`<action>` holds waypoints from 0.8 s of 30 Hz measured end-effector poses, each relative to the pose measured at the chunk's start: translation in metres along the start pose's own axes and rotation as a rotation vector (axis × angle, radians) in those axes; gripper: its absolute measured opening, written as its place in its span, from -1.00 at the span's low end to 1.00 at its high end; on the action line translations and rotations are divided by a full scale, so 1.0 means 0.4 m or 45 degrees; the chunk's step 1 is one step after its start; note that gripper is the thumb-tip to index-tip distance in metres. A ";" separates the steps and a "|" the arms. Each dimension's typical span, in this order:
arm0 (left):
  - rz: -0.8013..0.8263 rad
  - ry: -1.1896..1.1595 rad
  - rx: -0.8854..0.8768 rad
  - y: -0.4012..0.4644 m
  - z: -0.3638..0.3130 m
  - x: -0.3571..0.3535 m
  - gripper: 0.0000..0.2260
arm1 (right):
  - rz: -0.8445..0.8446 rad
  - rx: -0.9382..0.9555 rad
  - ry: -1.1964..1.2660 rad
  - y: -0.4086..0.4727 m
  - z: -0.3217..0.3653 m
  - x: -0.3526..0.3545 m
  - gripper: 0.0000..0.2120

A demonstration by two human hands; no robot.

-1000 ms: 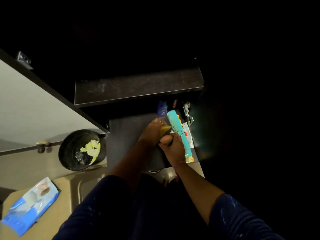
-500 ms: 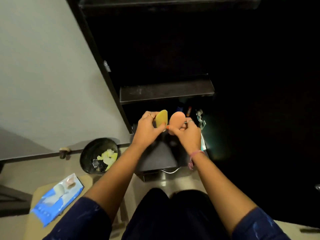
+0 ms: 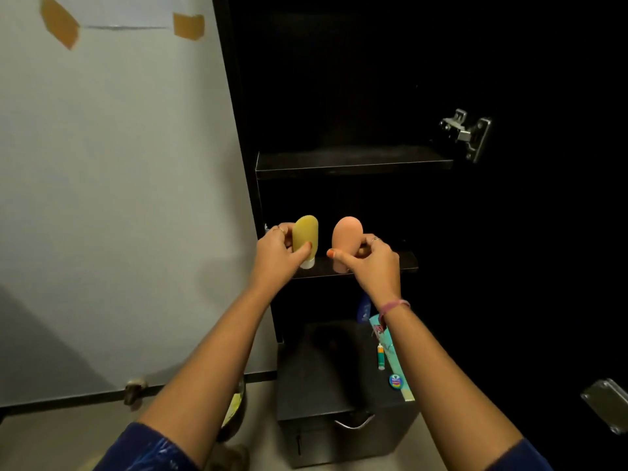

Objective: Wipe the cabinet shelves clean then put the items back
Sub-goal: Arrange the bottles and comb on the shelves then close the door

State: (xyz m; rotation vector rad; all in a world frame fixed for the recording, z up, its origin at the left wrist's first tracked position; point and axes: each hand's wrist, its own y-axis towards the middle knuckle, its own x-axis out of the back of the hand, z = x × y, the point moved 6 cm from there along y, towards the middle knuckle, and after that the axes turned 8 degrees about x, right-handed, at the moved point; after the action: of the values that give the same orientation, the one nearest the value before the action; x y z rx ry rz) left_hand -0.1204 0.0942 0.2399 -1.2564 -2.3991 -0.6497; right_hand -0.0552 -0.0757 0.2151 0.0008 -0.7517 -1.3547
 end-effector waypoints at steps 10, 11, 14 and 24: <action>0.022 0.122 0.283 0.093 0.148 -0.132 -0.70 | 0.225 -0.213 0.082 0.082 -0.160 -0.136 -0.55; 0.015 0.134 0.300 0.106 0.155 -0.141 -0.70 | 0.250 -0.221 0.074 0.098 -0.171 -0.155 -0.53; -0.010 0.156 0.360 0.146 0.184 -0.160 -0.69 | 0.289 -0.231 0.062 0.145 -0.199 -0.206 -0.55; -0.092 0.011 0.445 0.186 0.270 -0.199 -0.73 | 0.319 -0.244 0.072 0.189 -0.282 -0.279 -0.53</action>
State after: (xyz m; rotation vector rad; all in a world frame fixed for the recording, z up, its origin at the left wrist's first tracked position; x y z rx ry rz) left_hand -0.0257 0.1371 0.1273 -1.0217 -2.4248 -0.2370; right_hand 0.0634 -0.0059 0.1056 -0.2001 -0.5517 -1.1772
